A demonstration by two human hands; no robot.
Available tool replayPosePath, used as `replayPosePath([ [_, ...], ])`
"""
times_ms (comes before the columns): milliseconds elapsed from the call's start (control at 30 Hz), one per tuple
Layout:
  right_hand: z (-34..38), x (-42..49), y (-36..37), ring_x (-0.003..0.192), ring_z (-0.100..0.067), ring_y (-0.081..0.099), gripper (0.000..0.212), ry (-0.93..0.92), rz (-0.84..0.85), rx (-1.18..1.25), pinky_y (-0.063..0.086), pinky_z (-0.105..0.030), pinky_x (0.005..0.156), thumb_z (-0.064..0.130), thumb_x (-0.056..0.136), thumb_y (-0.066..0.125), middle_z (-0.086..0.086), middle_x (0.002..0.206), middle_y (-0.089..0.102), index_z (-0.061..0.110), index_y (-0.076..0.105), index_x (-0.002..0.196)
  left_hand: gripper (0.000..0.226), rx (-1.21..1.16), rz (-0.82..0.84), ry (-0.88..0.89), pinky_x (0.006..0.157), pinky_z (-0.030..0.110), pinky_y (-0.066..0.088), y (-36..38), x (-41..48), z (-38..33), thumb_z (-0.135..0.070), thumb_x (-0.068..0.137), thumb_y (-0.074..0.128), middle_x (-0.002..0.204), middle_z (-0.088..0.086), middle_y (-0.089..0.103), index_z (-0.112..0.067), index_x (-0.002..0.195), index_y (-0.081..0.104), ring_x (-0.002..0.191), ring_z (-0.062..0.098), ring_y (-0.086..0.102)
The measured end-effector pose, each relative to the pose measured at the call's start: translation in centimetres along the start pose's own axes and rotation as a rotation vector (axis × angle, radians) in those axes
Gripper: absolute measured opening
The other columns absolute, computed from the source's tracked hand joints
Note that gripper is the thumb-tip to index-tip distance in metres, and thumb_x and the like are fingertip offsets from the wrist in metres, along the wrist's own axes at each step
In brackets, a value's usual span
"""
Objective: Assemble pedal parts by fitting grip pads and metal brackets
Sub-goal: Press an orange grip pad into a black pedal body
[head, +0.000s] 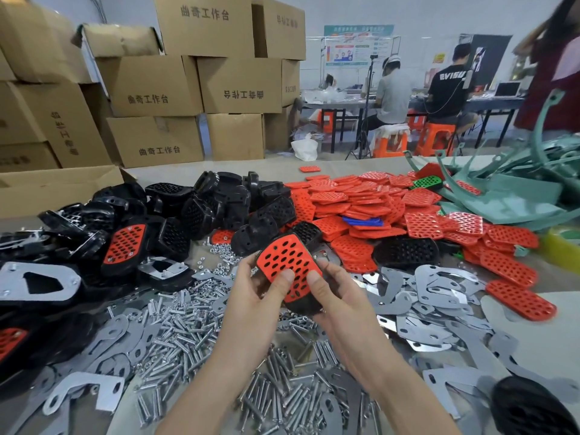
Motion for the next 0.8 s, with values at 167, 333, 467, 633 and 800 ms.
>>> replayPosePath([
  [167, 0.5, -0.1, 0.2, 0.102, -0.030, 0.076, 0.034, 0.006, 0.011, -0.047, 0.062, -0.042, 0.087, 0.048, 0.085, 0.074, -0.010, 0.109, 0.079, 0.024, 0.076, 0.109, 0.031, 0.049, 0.035, 0.029, 0.077, 0.010, 0.052, -0.1, -0.2, -0.4, -0.028, 0.094, 0.066, 0.103, -0.016, 0.076, -0.034, 0.124, 0.057, 0.097, 0.000, 0.071],
  [333, 1.1, -0.6, 0.2, 0.095, -0.032, 0.077, 0.025, 0.037, 0.019, -0.061, 0.058, -0.052, 0.093, 0.043, 0.085, 0.068, -0.011, 0.101, 0.080, 0.026, 0.076, 0.103, 0.026, -0.032, 0.069, -0.028, 0.078, 0.017, 0.056, 0.0, -0.1, -0.1, -0.026, 0.096, 0.064, 0.105, -0.010, 0.077, -0.030, 0.122, 0.062, 0.099, 0.007, 0.072],
  [467, 1.4, -0.8, 0.3, 0.097, -0.028, 0.076, 0.021, 0.081, 0.046, -0.057, 0.056, -0.052, 0.096, 0.041, 0.086, 0.067, -0.009, 0.105, 0.079, 0.029, 0.077, 0.101, 0.032, -0.141, 0.064, -0.094, 0.086, 0.028, 0.055, -0.1, 0.0, 0.0, -0.034, 0.085, 0.069, 0.109, -0.005, 0.077, -0.032, 0.117, 0.068, 0.103, 0.013, 0.072],
  [633, 1.7, -1.1, 0.6, 0.103, -0.023, 0.075, 0.019, 0.093, 0.043, 0.024, 0.060, -0.032, 0.083, 0.039, 0.088, 0.068, -0.008, 0.111, 0.078, 0.029, 0.078, 0.100, 0.030, -0.186, 0.072, -0.100, 0.092, 0.037, 0.052, -0.3, 0.0, -0.1, -0.044, 0.082, 0.068, 0.113, -0.003, 0.076, -0.039, 0.111, 0.073, 0.104, 0.016, 0.073],
  [800, 2.1, -1.1, 0.8, 0.102, -0.026, 0.075, 0.021, 0.093, 0.021, 0.164, 0.061, -0.030, 0.077, 0.032, 0.087, 0.076, -0.017, 0.115, 0.075, 0.016, 0.077, 0.101, 0.036, -0.189, 0.009, -0.007, 0.088, 0.032, 0.055, -0.4, -0.1, -0.7, -0.051, 0.088, 0.060, 0.115, -0.012, 0.074, -0.041, 0.122, 0.067, 0.104, 0.008, 0.071],
])
Point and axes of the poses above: each hand's wrist, its own x-axis towards the middle knuckle, its own y-axis out of the palm, z = x × y, the point moved 2 cm from there along x, towards the middle knuckle
